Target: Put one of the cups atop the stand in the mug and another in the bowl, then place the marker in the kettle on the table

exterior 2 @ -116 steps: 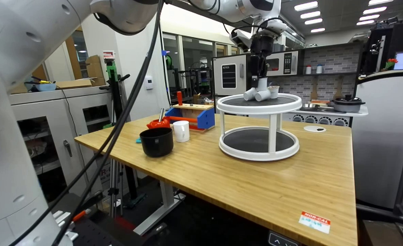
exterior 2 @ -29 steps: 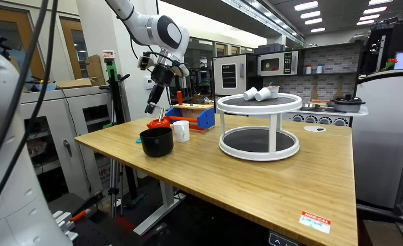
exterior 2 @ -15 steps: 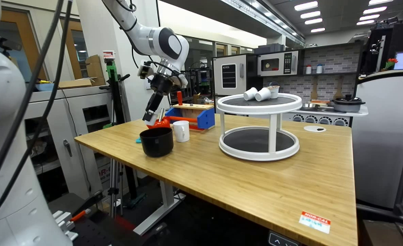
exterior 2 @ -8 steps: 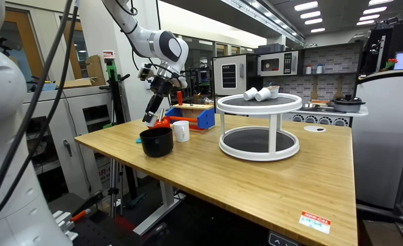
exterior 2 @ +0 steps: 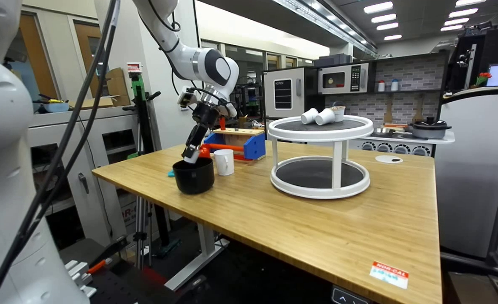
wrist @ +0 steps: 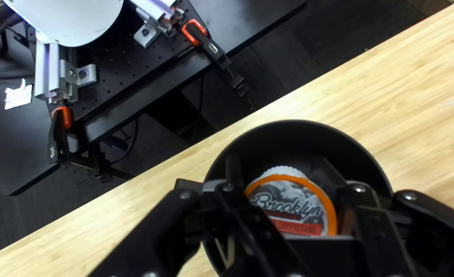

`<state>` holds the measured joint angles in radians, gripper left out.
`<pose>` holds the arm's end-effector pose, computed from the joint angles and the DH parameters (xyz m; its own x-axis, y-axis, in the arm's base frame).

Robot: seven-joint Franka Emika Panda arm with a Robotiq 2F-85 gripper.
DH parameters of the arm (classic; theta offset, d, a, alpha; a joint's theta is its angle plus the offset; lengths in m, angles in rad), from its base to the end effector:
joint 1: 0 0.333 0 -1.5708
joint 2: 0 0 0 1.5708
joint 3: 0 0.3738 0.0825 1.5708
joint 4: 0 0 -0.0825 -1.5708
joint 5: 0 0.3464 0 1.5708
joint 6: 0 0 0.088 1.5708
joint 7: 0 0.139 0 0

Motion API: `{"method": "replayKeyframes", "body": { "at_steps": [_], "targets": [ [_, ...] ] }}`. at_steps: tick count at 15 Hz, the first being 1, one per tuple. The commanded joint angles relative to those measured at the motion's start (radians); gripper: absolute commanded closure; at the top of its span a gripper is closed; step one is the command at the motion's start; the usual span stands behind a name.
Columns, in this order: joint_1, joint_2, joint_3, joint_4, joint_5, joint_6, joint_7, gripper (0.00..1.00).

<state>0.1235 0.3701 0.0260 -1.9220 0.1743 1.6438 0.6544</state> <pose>0.5053 0.0985 0.3227 0.6450 -0.5149 -0.5647 -0.4551 -0.8524 0.2574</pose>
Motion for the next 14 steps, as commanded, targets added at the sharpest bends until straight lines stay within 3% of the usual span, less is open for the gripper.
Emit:
{"method": "replayKeyframes", "body": {
  "at_steps": [1,10,11,14],
  "targets": [
    [-0.002,0.051,-0.008,0.068,0.012,-0.054,-0.001,0.77],
    [0.003,0.080,-0.009,0.088,0.021,-0.087,-0.005,0.77],
    [0.011,0.067,-0.011,0.066,0.003,-0.052,-0.002,0.47],
    [0.011,0.067,-0.011,0.065,0.003,-0.052,-0.002,0.47]
  ]
}}
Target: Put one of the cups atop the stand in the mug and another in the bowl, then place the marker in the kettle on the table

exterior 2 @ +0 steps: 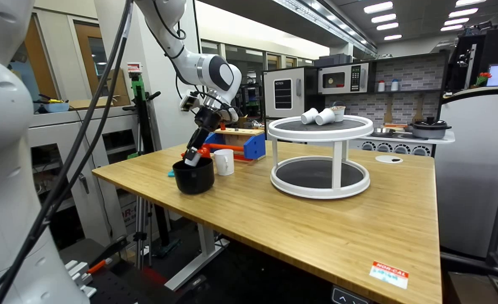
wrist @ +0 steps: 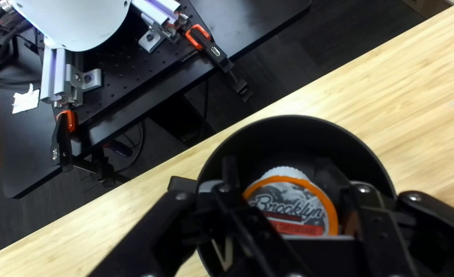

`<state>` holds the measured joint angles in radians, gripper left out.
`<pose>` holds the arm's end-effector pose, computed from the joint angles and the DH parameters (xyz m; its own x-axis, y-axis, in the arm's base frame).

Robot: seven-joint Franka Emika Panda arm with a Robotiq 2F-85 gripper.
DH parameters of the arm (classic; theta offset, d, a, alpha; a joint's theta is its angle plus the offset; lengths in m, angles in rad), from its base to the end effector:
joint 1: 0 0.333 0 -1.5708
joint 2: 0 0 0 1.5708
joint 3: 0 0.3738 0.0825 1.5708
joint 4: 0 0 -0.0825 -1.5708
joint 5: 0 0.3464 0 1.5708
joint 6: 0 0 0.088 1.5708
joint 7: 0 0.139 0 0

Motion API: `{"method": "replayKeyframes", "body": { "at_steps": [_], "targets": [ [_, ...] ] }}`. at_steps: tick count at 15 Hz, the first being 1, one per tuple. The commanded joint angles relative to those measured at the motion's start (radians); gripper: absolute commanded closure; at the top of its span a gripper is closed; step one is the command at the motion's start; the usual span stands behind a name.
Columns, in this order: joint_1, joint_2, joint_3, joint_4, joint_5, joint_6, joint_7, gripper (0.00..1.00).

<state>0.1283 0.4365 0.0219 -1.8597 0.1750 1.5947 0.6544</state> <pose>0.5163 0.1014 0.3077 0.6179 -0.5116 -0.5971 -0.4351 -0.8550 0.2824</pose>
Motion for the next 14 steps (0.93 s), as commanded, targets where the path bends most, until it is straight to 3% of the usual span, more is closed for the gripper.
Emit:
{"method": "replayKeyframes", "body": {
  "at_steps": [1,11,12,14],
  "targets": [
    [0.006,0.001,-0.007,0.003,0.002,-0.003,-0.002,0.47],
    [0.006,0.001,-0.007,0.003,0.002,-0.003,-0.002,0.47],
    [0.006,-0.002,-0.007,0.000,0.002,0.001,-0.003,0.22],
    [0.005,-0.003,-0.010,0.001,0.002,0.000,0.002,0.14]
  ]
}}
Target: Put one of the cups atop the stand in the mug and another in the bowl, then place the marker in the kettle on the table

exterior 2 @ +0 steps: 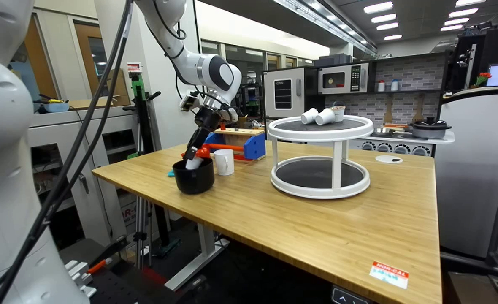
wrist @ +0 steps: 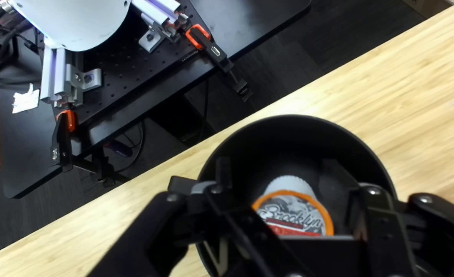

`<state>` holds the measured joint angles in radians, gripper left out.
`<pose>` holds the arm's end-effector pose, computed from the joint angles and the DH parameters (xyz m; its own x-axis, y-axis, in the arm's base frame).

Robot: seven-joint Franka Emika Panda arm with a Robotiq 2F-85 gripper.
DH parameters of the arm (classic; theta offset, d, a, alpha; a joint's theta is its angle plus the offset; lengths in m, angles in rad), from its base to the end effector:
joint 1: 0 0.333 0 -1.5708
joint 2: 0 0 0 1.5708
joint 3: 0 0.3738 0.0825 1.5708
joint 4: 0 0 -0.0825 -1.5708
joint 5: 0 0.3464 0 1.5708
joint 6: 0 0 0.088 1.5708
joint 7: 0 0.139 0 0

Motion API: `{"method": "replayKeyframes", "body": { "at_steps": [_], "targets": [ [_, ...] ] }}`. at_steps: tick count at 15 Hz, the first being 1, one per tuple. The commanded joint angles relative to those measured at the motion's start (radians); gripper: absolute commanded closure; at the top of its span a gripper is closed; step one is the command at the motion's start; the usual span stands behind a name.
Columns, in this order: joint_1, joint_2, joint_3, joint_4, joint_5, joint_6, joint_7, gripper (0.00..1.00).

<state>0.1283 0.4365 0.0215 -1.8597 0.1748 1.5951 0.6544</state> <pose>0.5164 0.1012 0.3076 0.6180 -0.5119 -0.5966 -0.4354 -0.8548 0.2824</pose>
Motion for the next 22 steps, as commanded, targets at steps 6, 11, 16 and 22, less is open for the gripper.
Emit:
{"method": "replayKeyframes", "body": {
  "at_steps": [6,11,16,22],
  "targets": [
    [0.001,-0.003,-0.013,0.001,0.006,-0.008,-0.003,0.00],
    [0.011,-0.025,-0.020,-0.008,-0.024,0.001,0.018,0.00],
    [0.018,-0.113,-0.034,-0.035,-0.134,0.021,0.088,0.34],
    [0.035,-0.231,0.004,-0.054,-0.261,0.026,0.119,0.76]
  ]
}}
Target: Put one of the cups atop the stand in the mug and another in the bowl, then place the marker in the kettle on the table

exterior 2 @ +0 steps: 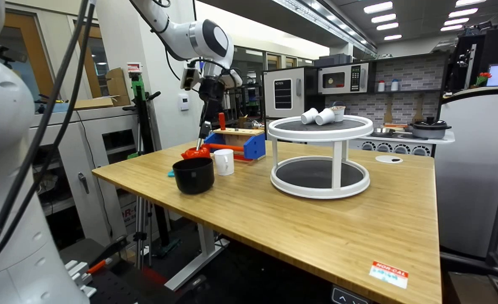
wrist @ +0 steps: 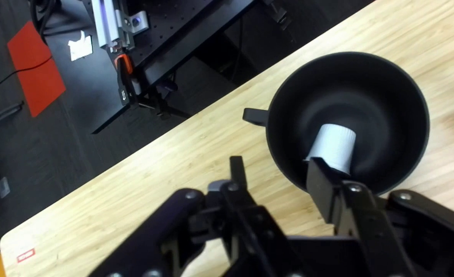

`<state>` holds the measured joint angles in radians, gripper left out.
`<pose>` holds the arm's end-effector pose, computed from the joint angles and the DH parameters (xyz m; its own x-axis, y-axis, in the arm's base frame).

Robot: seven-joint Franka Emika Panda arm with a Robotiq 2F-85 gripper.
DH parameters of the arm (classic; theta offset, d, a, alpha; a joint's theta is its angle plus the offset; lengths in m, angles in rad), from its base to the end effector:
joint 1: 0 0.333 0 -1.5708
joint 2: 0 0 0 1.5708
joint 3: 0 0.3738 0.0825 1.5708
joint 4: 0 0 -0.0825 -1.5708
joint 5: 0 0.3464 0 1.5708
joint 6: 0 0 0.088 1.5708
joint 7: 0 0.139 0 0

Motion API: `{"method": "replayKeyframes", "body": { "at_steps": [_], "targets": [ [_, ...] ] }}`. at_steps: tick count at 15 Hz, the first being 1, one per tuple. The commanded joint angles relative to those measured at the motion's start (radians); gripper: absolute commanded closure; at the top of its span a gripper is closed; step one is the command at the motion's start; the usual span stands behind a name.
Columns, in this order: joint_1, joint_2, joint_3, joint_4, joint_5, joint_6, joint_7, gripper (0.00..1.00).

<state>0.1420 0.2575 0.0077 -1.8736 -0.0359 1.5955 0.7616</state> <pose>0.5120 0.0720 0.3949 0.7309 -0.5860 -0.3497 -0.4653 -0.8028 0.3728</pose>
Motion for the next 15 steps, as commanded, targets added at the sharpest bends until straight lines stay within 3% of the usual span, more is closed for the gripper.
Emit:
{"method": "replayKeyframes", "body": {
  "at_steps": [1,3,5,9,13,15],
  "targets": [
    [0.029,-0.063,0.029,-0.043,-0.064,0.027,0.010,0.84],
    [0.053,-0.072,0.058,-0.036,-0.098,0.027,-0.005,0.98],
    [0.073,-0.082,0.090,-0.031,-0.116,0.062,-0.049,1.00],
    [0.086,-0.124,0.133,-0.051,-0.087,0.202,-0.150,1.00],
    [0.072,-0.174,0.144,-0.096,-0.004,0.307,-0.346,1.00],
    [0.082,-0.144,0.140,-0.052,-0.028,0.253,-0.293,0.99]
  ]
}}
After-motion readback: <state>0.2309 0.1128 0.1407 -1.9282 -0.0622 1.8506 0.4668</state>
